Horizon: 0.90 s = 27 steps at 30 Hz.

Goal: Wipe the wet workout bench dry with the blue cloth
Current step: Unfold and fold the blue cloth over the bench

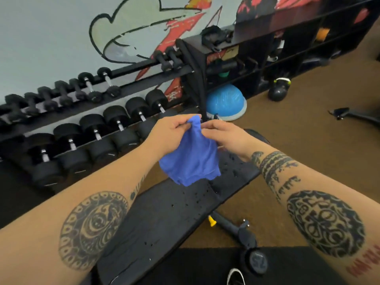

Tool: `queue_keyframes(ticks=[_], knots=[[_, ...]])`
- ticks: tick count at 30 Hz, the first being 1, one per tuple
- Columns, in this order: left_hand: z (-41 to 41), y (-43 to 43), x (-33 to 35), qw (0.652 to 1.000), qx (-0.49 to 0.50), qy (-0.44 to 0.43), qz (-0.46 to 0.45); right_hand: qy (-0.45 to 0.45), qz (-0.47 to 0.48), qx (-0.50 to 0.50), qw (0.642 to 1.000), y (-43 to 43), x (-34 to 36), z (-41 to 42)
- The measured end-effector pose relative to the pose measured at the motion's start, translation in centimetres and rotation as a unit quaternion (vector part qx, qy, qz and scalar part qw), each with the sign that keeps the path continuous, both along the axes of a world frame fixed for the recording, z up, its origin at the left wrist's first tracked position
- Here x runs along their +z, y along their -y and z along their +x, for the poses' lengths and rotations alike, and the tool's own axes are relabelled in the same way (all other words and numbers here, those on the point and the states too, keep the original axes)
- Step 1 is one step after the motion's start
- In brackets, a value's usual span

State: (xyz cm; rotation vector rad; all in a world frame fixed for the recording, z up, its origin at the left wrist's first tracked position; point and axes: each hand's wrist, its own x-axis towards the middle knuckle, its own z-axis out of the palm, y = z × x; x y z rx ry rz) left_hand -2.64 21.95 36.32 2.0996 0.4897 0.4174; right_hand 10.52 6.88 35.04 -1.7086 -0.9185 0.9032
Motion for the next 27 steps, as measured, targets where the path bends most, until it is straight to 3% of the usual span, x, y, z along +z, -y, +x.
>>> queue_keyframes(ticks=[2,6,11,14,16,18,24,27], knots=[[0.0,0.3,1.1,0.999,0.036,0.029,0.005,0.049,0.012,0.037,0.998,-0.4,0.6,0.5],[0.4,0.5,3.5,0.991,0.127,0.045,0.026,0.086,-0.018,-0.003,0.996,-0.8,2.3,2.5],[1.8,1.9,7.9,0.998,0.012,-0.048,0.049,0.147,0.039,0.071,0.986,-0.1,6.3,5.3],[2.7,2.4,10.6,0.994,-0.068,-0.057,0.060,0.103,0.057,0.189,0.975,-0.2,7.7,5.5],[2.9,2.7,12.6,0.989,-0.114,-0.071,0.066,0.062,0.061,0.213,0.973,0.1,8.1,5.5],[2.9,2.5,14.5,0.981,-0.142,-0.099,0.089,0.087,0.054,0.221,0.970,0.6,8.6,5.5],[0.5,0.2,15.9,0.964,-0.079,-0.168,0.191,0.091,-0.131,0.282,0.946,1.6,5.9,5.9],[-0.9,-1.6,14.7,0.930,-0.073,-0.255,0.255,-0.007,-0.102,0.207,0.973,2.1,3.8,5.8]])
